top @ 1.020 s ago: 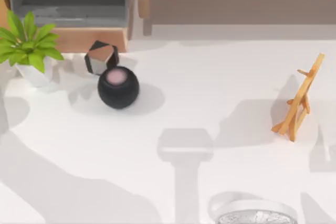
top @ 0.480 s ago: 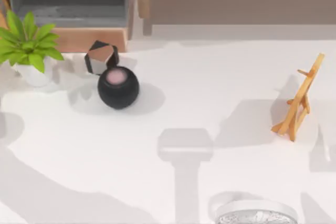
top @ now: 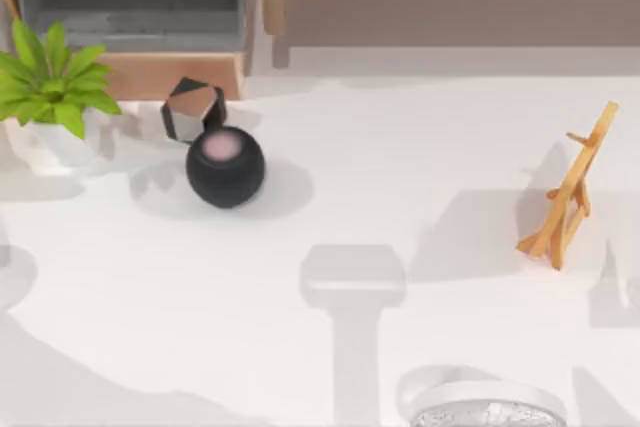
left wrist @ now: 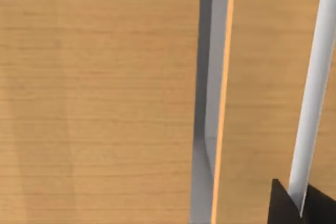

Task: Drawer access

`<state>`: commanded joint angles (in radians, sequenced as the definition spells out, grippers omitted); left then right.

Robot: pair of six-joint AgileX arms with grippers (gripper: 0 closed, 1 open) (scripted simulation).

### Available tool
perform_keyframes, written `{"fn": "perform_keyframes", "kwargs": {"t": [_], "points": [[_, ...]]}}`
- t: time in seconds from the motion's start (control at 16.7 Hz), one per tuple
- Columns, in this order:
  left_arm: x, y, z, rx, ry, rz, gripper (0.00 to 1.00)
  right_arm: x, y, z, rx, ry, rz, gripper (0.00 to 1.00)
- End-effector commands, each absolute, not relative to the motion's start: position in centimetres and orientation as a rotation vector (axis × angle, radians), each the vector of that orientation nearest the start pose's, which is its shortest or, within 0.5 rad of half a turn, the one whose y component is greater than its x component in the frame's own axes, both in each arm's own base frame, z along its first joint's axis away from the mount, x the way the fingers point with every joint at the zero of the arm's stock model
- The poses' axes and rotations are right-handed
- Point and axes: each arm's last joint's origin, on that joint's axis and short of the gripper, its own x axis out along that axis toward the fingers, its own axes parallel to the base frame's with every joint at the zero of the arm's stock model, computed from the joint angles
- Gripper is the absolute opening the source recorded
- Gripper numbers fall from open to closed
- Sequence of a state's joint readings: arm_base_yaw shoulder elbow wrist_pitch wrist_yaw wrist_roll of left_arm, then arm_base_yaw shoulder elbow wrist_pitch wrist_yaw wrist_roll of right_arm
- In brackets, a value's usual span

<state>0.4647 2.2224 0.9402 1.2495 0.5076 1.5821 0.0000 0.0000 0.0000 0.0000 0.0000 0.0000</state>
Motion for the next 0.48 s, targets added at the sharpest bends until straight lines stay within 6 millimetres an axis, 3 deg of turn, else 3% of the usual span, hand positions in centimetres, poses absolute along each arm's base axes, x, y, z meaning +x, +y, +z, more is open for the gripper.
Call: {"fn": "perform_keyframes", "kwargs": {"t": [0.18,0.48], "points": [[36.1,17.3,8.8,1.555,0.002,-0.033,0.00,10.6,-0.1,16.0,0.000,0.000,0.000,1.00],[31.9,17.4,8.8,1.554,0.001,-0.036,0.00,10.6,-0.1,16.0,0.000,0.000,0.000,1.00]]}}
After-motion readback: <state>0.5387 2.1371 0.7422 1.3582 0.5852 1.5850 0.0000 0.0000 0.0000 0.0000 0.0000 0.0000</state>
